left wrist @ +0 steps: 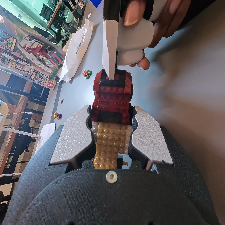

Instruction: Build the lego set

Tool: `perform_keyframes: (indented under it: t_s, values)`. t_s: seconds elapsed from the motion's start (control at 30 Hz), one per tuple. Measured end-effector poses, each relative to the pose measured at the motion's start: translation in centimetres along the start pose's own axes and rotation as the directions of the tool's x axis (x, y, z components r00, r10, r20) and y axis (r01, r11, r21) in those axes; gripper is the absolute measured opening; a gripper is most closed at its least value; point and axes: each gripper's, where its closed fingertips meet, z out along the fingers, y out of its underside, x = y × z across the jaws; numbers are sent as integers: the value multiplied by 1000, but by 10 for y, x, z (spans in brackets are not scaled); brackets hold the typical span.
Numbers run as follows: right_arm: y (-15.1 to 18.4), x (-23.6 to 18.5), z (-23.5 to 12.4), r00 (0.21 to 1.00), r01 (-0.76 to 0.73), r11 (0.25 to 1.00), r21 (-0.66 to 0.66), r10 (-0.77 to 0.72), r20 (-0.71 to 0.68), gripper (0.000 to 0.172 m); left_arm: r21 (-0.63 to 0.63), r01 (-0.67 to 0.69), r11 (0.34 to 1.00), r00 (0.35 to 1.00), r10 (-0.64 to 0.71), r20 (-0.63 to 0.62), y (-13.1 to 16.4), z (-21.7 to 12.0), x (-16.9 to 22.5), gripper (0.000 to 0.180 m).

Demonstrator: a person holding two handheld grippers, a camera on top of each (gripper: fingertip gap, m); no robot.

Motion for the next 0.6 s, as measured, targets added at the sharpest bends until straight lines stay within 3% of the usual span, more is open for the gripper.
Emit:
perform_keyframes:
  t_s: [0.6]
  values:
    - [7, 2, 6, 999, -27, 998, -60, 26, -20, 39, -32, -16, 999, 998, 15, -53, 8, 0, 2, 65]
